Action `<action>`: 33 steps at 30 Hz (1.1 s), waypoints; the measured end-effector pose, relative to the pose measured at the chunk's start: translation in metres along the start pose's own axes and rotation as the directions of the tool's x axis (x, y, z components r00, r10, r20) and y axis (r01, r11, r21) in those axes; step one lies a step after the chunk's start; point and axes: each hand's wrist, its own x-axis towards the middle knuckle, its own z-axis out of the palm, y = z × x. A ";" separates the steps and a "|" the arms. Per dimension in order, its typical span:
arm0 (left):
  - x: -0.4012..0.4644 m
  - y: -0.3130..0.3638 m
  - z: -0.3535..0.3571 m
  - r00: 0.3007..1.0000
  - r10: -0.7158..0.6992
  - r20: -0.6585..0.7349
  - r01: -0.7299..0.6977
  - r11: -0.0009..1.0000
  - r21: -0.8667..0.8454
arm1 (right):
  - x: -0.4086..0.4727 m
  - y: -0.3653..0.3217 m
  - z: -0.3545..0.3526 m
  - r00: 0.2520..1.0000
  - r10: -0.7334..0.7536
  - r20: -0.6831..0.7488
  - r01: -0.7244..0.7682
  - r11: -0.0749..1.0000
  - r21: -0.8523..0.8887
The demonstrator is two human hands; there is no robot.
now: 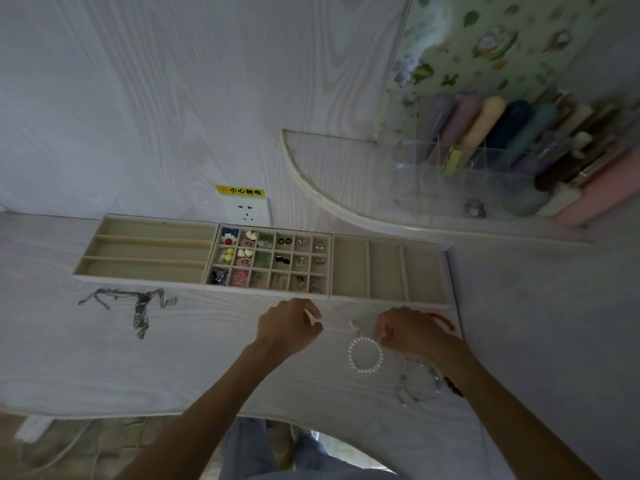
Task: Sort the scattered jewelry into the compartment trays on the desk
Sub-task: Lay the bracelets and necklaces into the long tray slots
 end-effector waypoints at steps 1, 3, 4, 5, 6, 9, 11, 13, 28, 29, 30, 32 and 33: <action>0.000 0.002 0.008 0.999 -0.010 0.034 0.011 1.000 -0.016 | -0.001 0.003 0.009 0.999 0.038 -0.014 -0.038 0.999 -0.009; 0.001 0.006 0.024 0.995 -0.036 0.088 0.039 0.998 -0.040 | -0.002 0.008 0.024 0.991 0.115 -0.062 -0.117 0.993 -0.023; 0.001 0.008 0.034 0.993 -0.048 0.111 0.053 0.998 -0.039 | -0.003 0.010 0.030 0.986 0.139 -0.088 -0.142 0.989 -0.030; 0.002 0.010 0.042 0.990 -0.065 0.121 0.068 0.997 -0.022 | -0.004 0.010 0.034 0.982 0.149 -0.113 -0.155 0.987 -0.041; 0.002 0.012 0.050 0.990 -0.081 0.119 0.080 0.997 0.007 | -0.006 0.009 0.038 0.979 0.152 -0.134 -0.159 0.986 -0.048; 0.004 0.016 0.067 0.991 -0.131 0.041 0.129 0.991 0.039 | -0.009 0.006 0.049 0.970 0.138 -0.201 -0.148 0.988 -0.033; 0.006 0.018 0.074 0.985 -0.170 -0.015 0.170 0.985 0.025 | -0.009 0.003 0.059 0.955 0.145 -0.258 -0.147 0.989 0.011; 0.005 0.020 0.078 0.982 -0.181 -0.044 0.182 0.983 0.027 | -0.007 0.000 0.069 0.936 0.183 -0.302 -0.173 0.983 0.060; -0.007 0.019 0.075 0.990 -0.056 0.133 0.078 0.983 -0.168 | -0.026 0.001 0.059 0.963 0.035 -0.267 0.150 0.755 0.638; -0.007 0.020 0.073 0.990 -0.047 0.131 0.083 0.955 -0.285 | -0.027 0.000 0.055 0.959 0.013 -0.284 0.182 0.739 0.649; -0.008 0.024 0.069 0.990 -0.049 0.130 0.100 0.903 -0.418 | -0.028 -0.002 0.050 0.953 -0.005 -0.303 0.213 0.723 0.657; -0.008 0.030 0.055 0.986 -0.072 0.151 0.148 0.796 -0.587 | -0.028 -0.006 0.037 0.936 -0.015 -0.353 0.267 0.685 0.678; -0.006 0.032 0.048 0.985 -0.075 0.154 0.156 0.768 -0.621 | -0.027 -0.008 0.031 0.926 0.002 -0.377 0.278 0.673 0.685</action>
